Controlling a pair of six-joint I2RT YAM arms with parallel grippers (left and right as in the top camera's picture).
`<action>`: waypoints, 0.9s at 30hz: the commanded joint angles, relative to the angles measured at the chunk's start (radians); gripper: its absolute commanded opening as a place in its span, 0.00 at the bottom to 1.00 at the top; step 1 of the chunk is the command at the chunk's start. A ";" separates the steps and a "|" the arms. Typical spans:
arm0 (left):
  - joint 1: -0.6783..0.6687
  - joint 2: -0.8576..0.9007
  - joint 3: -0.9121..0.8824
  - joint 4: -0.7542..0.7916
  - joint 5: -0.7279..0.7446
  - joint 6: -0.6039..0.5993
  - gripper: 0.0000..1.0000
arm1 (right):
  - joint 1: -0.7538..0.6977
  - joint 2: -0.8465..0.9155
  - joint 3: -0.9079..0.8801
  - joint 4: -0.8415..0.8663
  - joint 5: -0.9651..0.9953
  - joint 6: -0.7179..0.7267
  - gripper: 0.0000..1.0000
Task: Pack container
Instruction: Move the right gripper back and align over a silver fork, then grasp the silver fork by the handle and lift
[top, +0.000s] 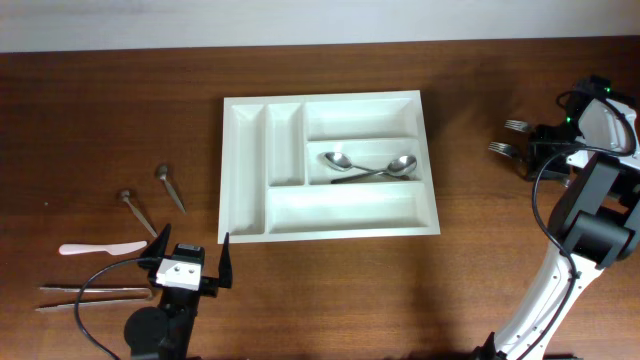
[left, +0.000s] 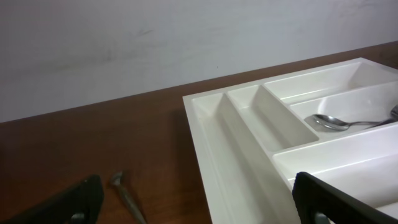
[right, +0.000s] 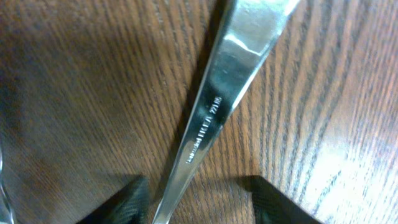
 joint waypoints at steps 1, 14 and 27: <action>0.006 -0.009 -0.009 0.003 -0.004 0.010 0.99 | 0.010 0.048 -0.001 -0.008 0.010 0.013 0.46; 0.006 -0.009 -0.009 0.003 -0.004 0.010 0.99 | 0.010 0.048 -0.001 -0.009 0.010 0.012 0.14; 0.006 -0.009 -0.009 0.003 -0.004 0.010 0.99 | 0.013 0.047 0.018 -0.027 -0.013 -0.069 0.04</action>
